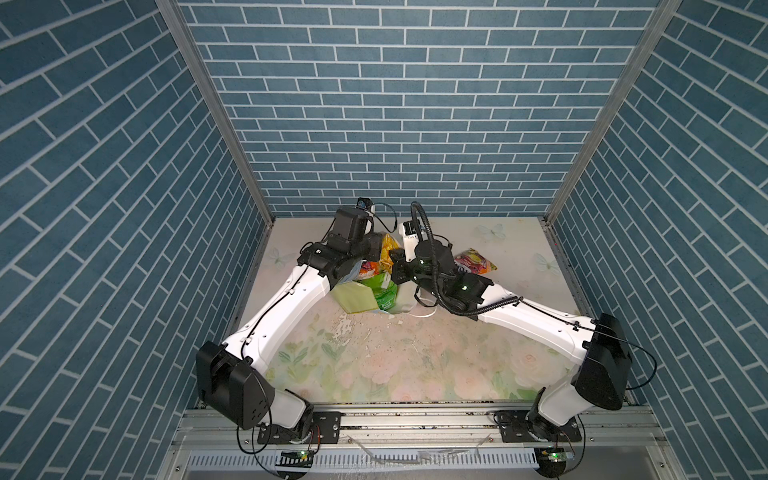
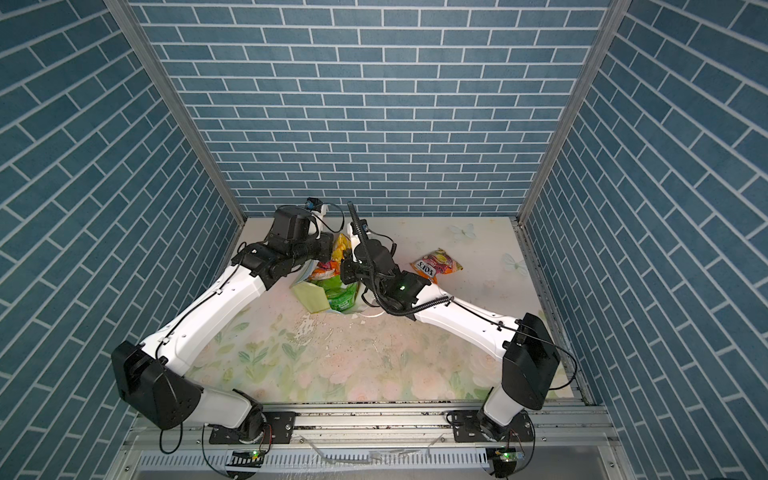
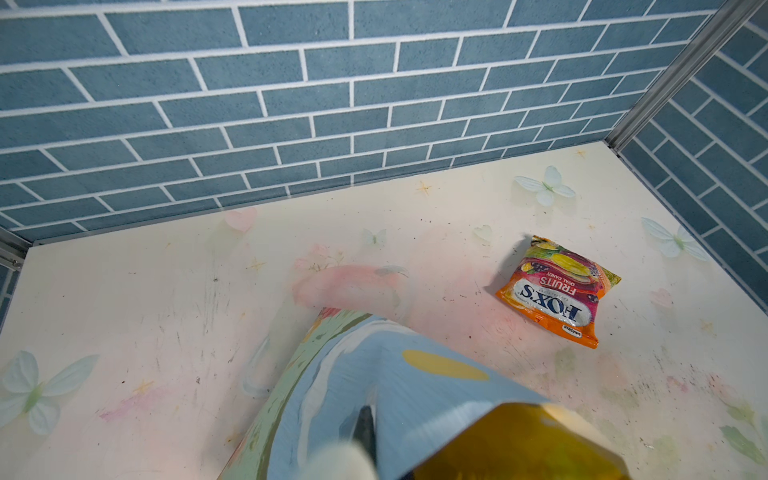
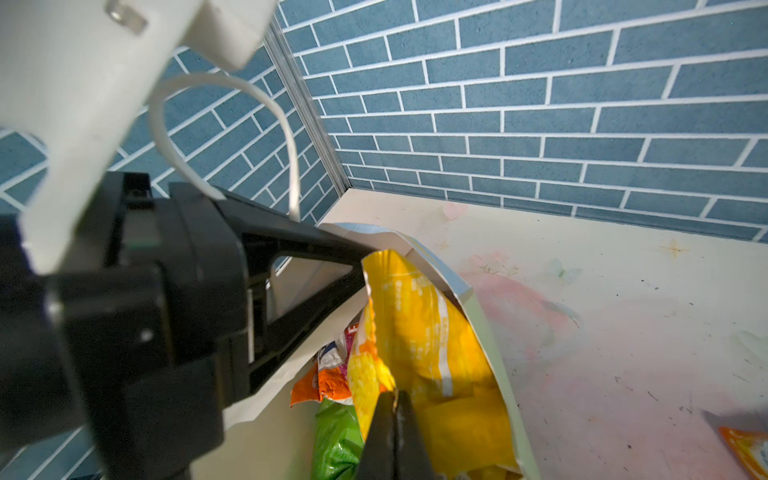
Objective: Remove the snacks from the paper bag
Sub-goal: 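Close the right gripper on the yellow packet and lift it upward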
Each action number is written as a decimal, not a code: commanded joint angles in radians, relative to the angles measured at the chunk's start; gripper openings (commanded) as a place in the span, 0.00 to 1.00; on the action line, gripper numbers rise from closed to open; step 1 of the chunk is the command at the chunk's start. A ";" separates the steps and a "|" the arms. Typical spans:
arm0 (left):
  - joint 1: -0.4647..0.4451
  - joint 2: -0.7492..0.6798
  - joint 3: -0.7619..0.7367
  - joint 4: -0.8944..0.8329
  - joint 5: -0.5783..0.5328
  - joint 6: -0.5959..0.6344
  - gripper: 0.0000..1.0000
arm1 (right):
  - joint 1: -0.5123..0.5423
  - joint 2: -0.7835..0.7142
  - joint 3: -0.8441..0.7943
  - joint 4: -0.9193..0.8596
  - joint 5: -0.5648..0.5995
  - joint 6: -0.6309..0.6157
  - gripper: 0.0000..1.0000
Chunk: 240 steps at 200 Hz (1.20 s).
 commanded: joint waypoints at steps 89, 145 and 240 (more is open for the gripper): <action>0.000 0.005 0.040 0.027 -0.046 0.012 0.00 | -0.012 -0.097 -0.047 0.022 -0.018 0.015 0.00; 0.000 0.021 0.054 0.014 -0.044 0.017 0.00 | -0.013 -0.112 -0.035 0.028 -0.045 0.010 0.00; 0.001 0.016 0.052 0.005 -0.077 0.028 0.00 | -0.015 -0.158 -0.037 0.005 -0.012 0.014 0.00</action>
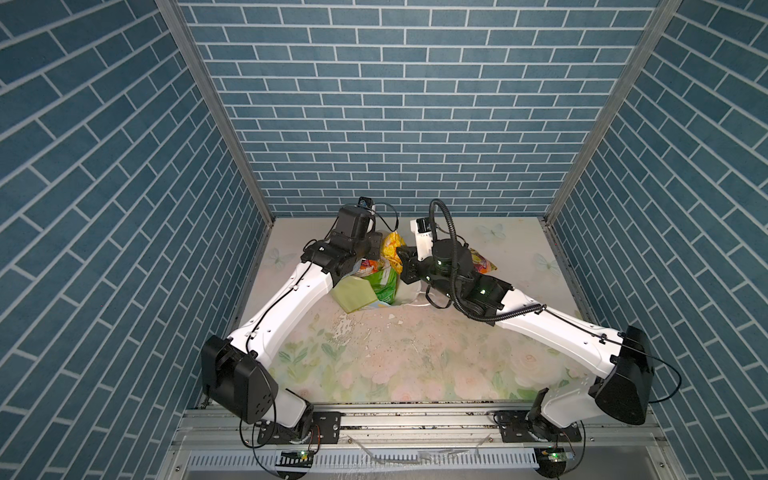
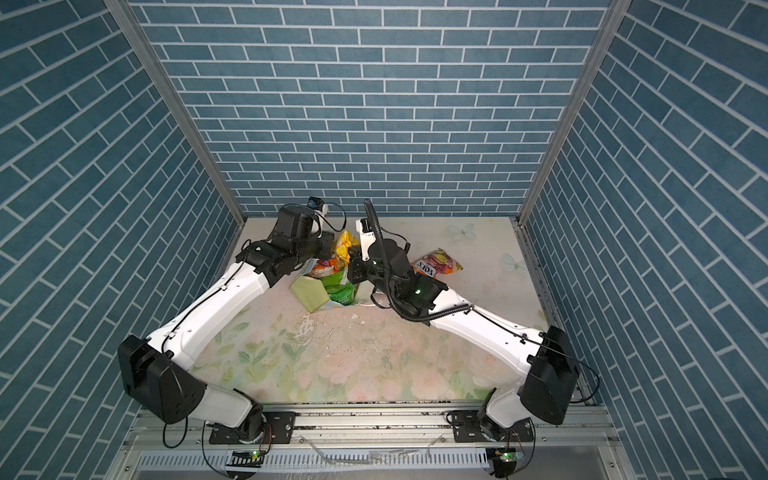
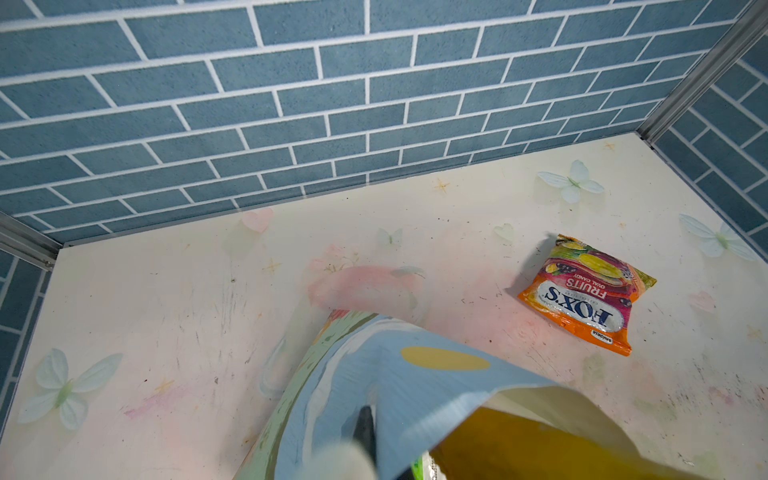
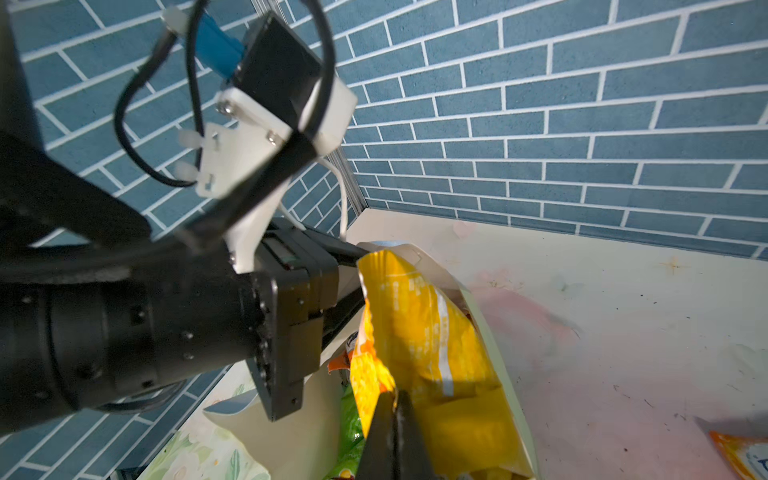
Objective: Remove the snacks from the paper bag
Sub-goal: 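Close the right gripper on the yellow packet and lift it upward, then carry the yellow packet out of the bag toward the FOX'S packet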
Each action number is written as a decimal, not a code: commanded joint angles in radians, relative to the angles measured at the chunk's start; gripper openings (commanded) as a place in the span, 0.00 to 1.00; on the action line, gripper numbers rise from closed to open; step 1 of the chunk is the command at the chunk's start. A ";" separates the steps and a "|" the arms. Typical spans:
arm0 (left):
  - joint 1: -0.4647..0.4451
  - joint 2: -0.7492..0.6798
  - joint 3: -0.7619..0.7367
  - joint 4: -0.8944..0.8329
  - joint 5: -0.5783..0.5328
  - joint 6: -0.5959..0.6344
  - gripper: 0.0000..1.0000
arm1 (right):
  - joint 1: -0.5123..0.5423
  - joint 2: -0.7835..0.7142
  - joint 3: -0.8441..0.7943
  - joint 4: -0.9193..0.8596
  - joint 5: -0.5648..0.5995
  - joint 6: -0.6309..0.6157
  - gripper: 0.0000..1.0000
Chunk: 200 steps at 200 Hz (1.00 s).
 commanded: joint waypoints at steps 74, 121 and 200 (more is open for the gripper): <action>0.002 -0.011 0.032 0.012 -0.040 0.007 0.00 | -0.008 -0.074 0.022 -0.024 0.041 0.030 0.00; 0.001 -0.020 0.029 0.009 -0.057 0.008 0.00 | -0.024 -0.096 0.023 -0.034 0.043 0.035 0.00; 0.002 -0.018 0.029 0.009 -0.052 0.009 0.00 | -0.049 -0.174 -0.022 -0.036 0.093 0.023 0.00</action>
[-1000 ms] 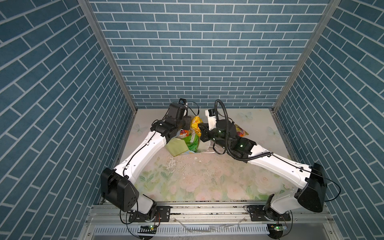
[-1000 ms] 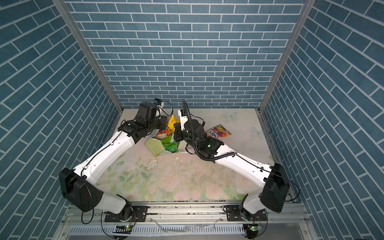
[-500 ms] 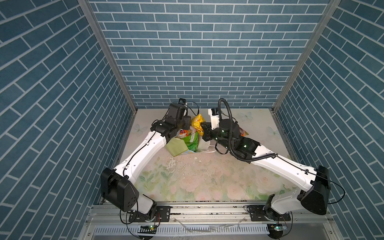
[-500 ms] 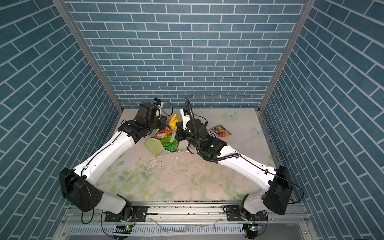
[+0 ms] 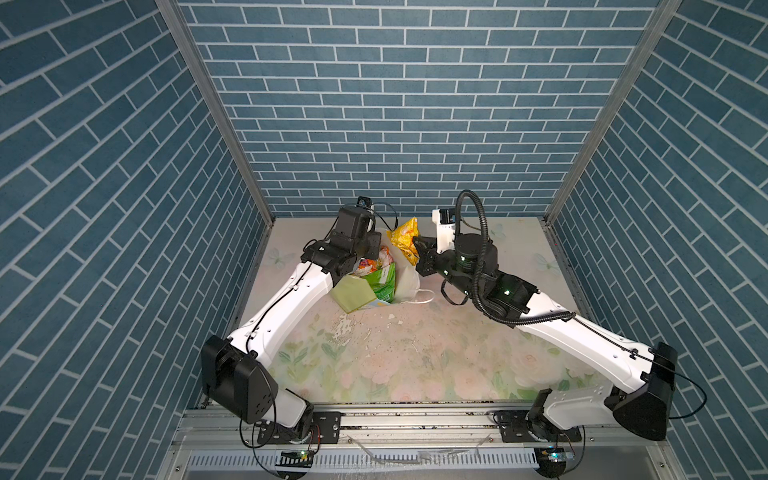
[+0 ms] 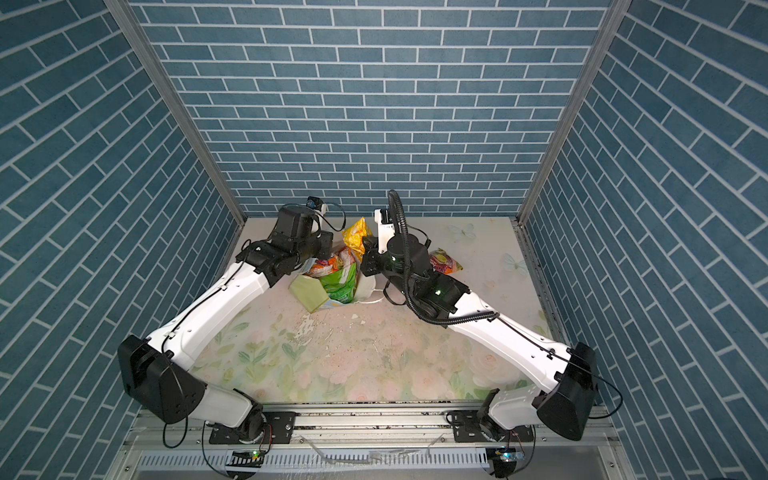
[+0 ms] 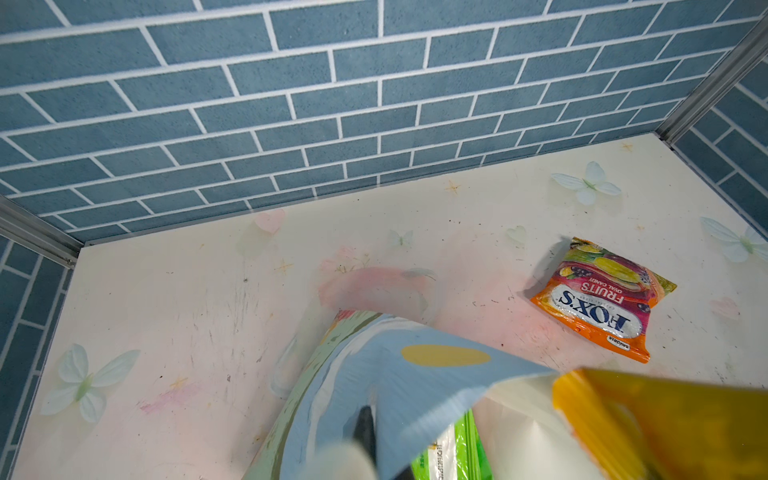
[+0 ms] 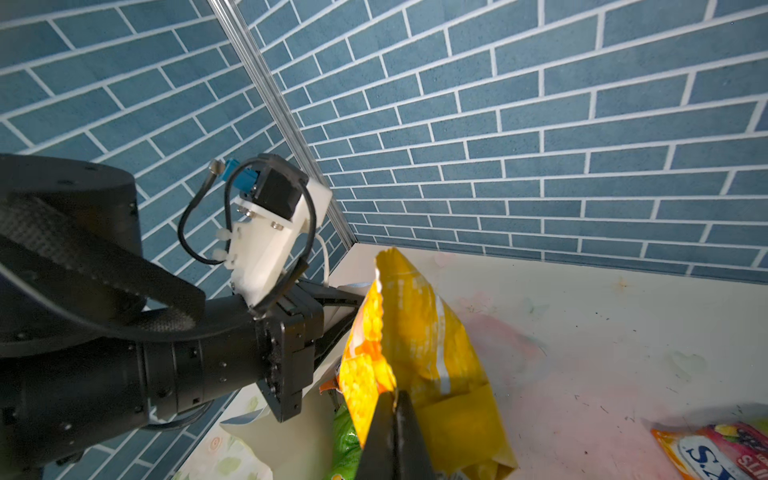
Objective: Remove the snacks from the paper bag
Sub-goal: 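Carry the yellow packet out of the bag toward the FOX'S packet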
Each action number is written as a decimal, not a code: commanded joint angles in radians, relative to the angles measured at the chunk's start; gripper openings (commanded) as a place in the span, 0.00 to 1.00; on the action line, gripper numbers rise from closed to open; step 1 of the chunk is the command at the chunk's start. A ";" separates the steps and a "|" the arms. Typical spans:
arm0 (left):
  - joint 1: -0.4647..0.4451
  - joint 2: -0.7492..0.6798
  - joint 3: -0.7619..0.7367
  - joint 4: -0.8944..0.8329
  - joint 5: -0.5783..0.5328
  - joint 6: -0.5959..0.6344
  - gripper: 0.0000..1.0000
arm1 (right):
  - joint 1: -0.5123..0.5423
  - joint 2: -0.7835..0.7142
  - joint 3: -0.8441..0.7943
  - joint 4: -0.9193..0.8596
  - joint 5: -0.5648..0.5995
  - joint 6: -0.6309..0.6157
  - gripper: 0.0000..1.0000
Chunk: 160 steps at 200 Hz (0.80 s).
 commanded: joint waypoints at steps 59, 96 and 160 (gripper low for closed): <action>0.001 -0.020 0.028 0.008 -0.018 0.004 0.00 | -0.076 -0.086 -0.048 -0.043 0.086 0.045 0.00; 0.001 -0.021 0.029 0.007 -0.020 0.004 0.00 | -0.127 -0.111 -0.105 -0.014 0.078 0.074 0.00; 0.002 -0.027 0.026 0.009 -0.021 0.005 0.00 | -0.204 -0.146 -0.181 -0.022 0.117 0.079 0.00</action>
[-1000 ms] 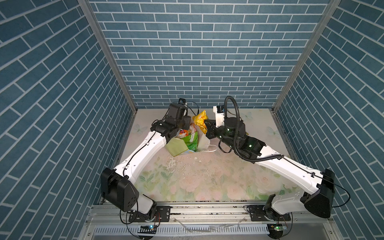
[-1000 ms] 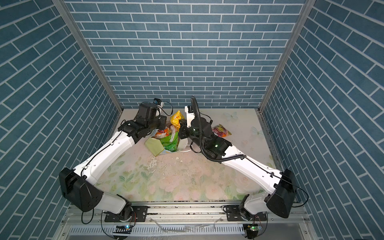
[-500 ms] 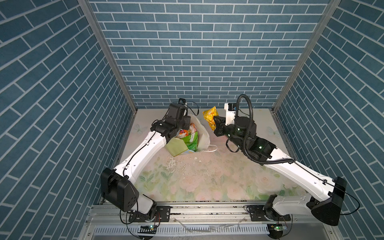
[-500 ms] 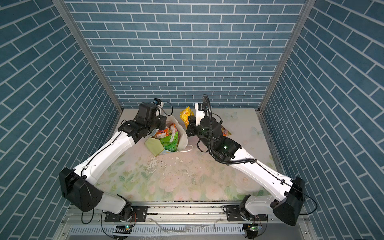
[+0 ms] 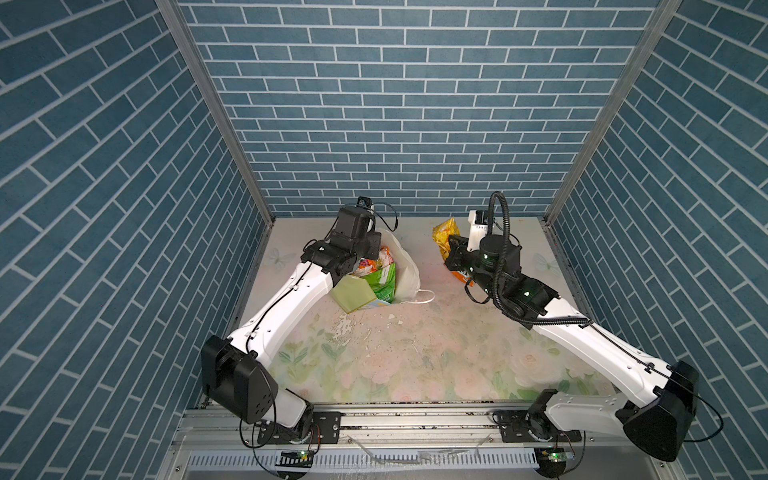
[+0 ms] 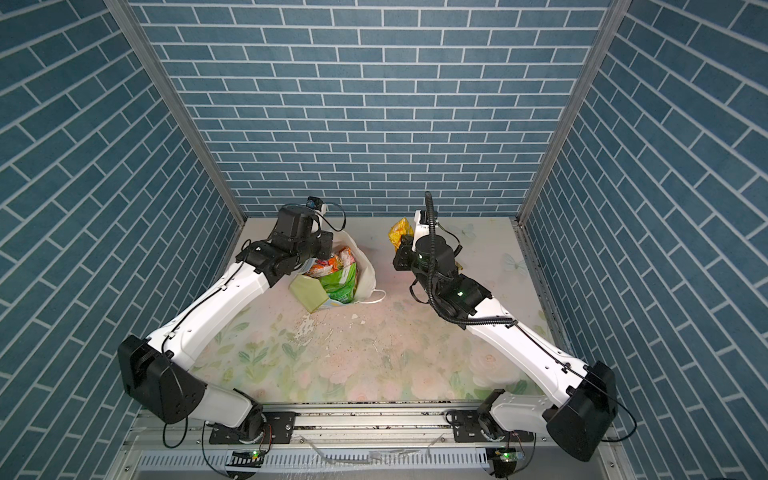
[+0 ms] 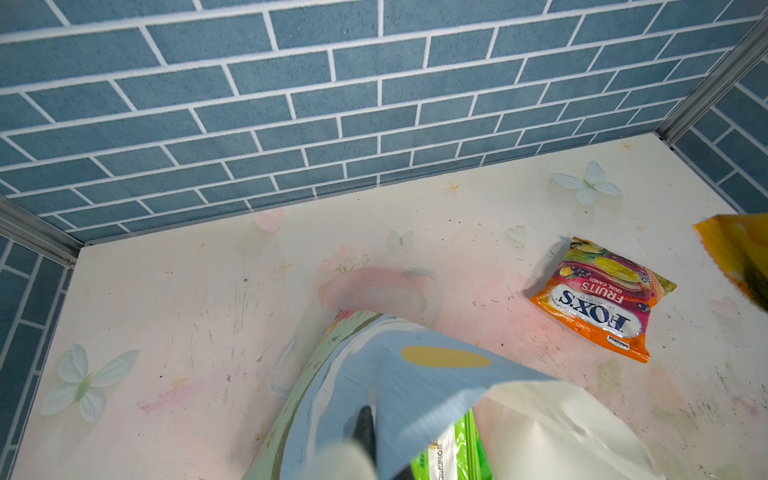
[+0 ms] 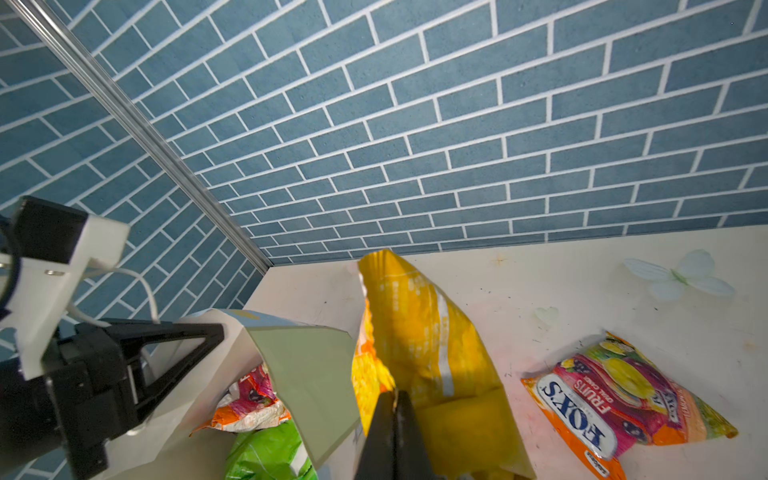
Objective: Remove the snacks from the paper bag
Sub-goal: 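Carry the yellow packet out of the bag toward the FOX'S packet, then lower the yellow packet beside the FOX'S packet and open the right gripper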
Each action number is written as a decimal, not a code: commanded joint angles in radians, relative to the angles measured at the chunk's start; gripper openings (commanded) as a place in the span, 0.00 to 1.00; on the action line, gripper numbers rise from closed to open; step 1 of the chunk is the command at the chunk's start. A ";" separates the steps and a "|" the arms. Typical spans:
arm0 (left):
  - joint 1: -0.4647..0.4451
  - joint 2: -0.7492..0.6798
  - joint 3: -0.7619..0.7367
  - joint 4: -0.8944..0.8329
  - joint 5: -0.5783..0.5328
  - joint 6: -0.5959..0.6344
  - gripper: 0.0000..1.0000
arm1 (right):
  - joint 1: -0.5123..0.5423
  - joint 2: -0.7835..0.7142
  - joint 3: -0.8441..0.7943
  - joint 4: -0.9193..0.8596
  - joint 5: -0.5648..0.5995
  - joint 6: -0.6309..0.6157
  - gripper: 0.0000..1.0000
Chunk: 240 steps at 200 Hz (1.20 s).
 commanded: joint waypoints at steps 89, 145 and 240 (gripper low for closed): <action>0.002 -0.031 0.022 0.010 -0.018 0.006 0.00 | -0.195 -0.054 -0.213 -0.028 0.077 0.084 0.00; 0.003 -0.117 -0.065 0.093 -0.007 0.015 0.00 | -0.264 -0.071 -0.315 -0.060 0.110 0.100 0.00; 0.004 -0.173 -0.116 0.108 -0.064 0.033 0.00 | -0.309 0.032 -0.364 -0.068 0.083 0.134 0.00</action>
